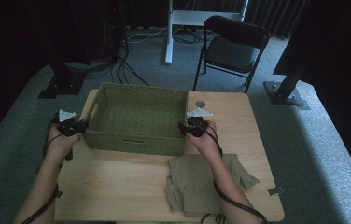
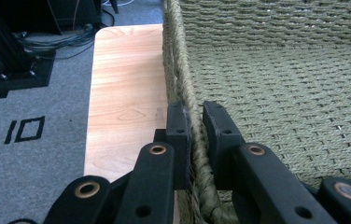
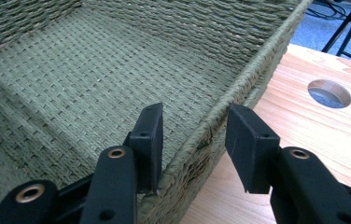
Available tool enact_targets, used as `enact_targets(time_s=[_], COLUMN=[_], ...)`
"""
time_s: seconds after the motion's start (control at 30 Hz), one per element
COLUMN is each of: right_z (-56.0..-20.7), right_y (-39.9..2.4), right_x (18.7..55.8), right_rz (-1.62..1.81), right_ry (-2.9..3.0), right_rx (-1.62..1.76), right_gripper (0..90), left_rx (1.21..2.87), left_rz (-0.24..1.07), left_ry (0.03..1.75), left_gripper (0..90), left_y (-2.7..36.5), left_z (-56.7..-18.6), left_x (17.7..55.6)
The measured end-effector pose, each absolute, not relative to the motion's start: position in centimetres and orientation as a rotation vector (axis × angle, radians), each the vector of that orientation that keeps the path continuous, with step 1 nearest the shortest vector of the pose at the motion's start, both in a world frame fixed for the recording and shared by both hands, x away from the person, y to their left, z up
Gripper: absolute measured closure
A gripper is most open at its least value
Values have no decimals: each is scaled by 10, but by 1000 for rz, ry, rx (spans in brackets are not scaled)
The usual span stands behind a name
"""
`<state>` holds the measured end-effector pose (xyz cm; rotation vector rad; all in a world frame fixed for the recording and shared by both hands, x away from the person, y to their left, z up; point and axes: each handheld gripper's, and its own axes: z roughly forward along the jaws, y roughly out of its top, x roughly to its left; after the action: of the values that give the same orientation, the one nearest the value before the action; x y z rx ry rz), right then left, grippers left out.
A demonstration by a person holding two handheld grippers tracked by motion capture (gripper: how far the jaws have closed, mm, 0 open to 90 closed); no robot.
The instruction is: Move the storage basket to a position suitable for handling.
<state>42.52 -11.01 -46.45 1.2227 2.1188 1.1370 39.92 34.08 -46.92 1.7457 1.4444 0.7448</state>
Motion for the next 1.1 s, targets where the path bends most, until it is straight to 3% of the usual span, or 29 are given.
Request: enact_targets(time_s=[0.5, 1.1], right_z=[-462, -461], right_y=[-115, -129], right_x=[427, 427], right_rz=[1067, 1020], right_ry=[2050, 1994], right_rx=[1345, 1386], right_gripper=[680, 725], left_rx=[1693, 1680], left_rz=[728, 741], left_ry=[1473, 1494], left_gripper=[824, 825], left_y=[324, 298], left_z=[-471, -471], left_x=[382, 381])
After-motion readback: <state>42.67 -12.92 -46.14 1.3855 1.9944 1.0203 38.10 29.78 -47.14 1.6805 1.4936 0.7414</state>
